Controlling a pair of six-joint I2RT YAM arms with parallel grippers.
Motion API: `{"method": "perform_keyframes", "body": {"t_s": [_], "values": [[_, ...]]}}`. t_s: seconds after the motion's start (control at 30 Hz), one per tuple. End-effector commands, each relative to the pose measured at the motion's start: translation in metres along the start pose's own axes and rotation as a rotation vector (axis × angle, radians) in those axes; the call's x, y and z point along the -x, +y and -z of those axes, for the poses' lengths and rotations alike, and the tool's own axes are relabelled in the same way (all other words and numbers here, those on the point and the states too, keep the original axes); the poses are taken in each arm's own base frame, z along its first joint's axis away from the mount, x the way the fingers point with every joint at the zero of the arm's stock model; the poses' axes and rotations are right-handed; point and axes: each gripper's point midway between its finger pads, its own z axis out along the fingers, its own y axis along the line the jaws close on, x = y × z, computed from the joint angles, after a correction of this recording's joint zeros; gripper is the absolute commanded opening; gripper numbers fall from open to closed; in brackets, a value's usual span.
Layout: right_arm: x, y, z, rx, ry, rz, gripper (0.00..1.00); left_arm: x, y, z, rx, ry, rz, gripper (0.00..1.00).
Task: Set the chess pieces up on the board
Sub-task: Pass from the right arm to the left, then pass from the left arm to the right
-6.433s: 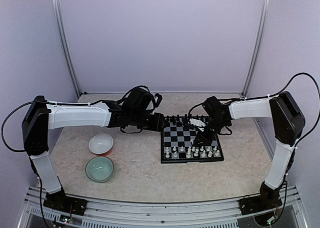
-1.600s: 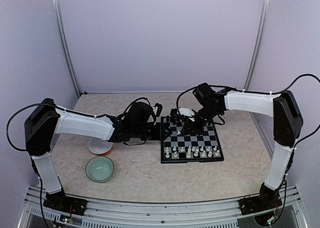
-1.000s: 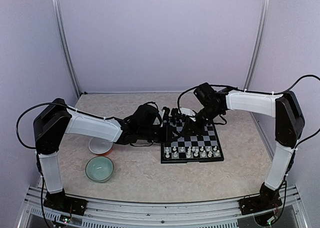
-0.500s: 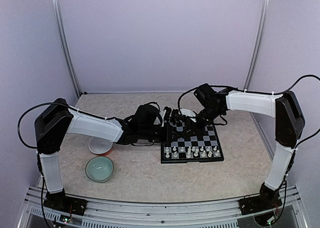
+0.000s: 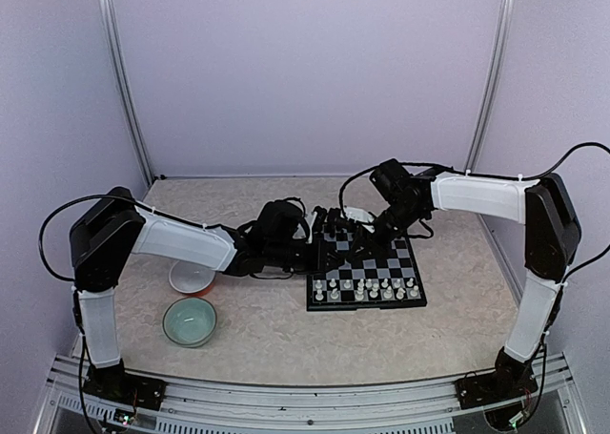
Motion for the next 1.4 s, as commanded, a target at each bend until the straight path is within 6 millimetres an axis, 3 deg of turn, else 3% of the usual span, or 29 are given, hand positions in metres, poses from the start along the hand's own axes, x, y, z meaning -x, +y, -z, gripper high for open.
{"method": "perform_keyframes", "body": {"t_s": [0.0,0.17,0.37,0.47,1.0,1.37], "values": [[0.023,0.013,0.014,0.026,-0.07,0.032,0.06,0.02,-0.019,0.0,-0.08,-0.057,-0.018,0.05],[0.036,0.009,0.036,-0.024,-0.1,0.035,0.2,0.028,-0.02,0.007,-0.097,-0.077,-0.005,0.04],[0.056,0.005,0.076,-0.09,-0.244,0.034,0.27,0.04,-0.024,0.02,-0.166,-0.112,0.051,0.04],[0.057,0.008,0.082,-0.109,-0.291,0.043,0.3,0.045,-0.028,0.026,-0.21,-0.129,0.076,0.04],[0.047,0.004,0.065,-0.087,-0.291,-0.009,0.34,0.05,-0.047,0.034,-0.373,-0.137,0.151,0.05],[0.043,0.004,0.056,-0.056,-0.282,-0.025,0.21,0.05,-0.049,0.034,-0.382,-0.135,0.152,0.05]]}}
